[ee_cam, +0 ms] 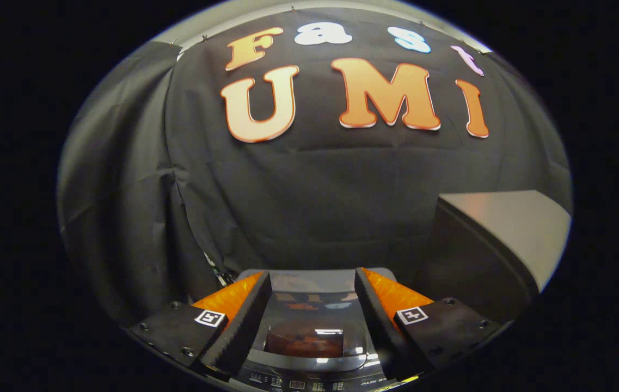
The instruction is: Put the clothes into the washing machine and then close the washing machine lid.
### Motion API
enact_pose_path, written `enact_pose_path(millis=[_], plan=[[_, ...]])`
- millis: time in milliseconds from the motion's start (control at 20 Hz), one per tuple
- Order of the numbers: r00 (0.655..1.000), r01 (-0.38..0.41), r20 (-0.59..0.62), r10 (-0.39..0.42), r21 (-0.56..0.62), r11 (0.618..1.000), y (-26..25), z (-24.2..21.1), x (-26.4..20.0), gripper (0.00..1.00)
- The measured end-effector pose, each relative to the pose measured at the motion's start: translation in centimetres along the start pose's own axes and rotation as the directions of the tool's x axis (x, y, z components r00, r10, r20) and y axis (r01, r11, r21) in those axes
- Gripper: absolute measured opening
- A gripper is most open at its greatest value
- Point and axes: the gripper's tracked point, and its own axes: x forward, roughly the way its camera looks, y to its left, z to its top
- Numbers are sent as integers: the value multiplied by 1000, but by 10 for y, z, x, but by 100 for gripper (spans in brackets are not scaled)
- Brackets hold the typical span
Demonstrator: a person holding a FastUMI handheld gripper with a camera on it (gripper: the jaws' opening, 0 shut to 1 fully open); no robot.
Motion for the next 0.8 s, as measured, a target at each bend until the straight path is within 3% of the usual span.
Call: enact_pose_path(millis=[500,800], plan=[[966,7,260,-4,-10,1000,-37,165,-99,98],[939,51,344,-27,-59,997,-92,212,-168,98]])
